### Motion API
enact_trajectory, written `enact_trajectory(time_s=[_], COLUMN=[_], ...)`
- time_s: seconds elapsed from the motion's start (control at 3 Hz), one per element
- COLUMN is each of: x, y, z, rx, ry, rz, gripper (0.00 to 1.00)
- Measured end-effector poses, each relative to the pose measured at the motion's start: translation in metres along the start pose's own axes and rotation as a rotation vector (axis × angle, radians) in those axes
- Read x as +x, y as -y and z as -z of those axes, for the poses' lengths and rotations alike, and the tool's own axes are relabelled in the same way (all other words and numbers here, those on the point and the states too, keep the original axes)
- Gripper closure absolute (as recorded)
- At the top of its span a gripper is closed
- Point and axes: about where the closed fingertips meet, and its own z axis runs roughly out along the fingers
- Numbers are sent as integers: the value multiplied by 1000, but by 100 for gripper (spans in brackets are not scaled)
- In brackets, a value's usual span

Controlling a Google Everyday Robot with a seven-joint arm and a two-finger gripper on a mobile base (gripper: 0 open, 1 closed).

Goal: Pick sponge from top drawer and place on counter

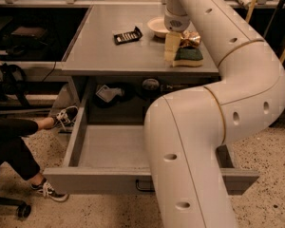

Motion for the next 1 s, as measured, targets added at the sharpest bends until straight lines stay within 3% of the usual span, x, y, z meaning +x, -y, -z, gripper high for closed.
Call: enact_trajectory(time_s=[0.33,0.67,1.0], x=[39,111,165], y=[-3,-6,-12], z=[45,111,167], rx=[17,111,267], ry=[47,87,123], rz=[-54,-208,-387], gripper=[0,0,0])
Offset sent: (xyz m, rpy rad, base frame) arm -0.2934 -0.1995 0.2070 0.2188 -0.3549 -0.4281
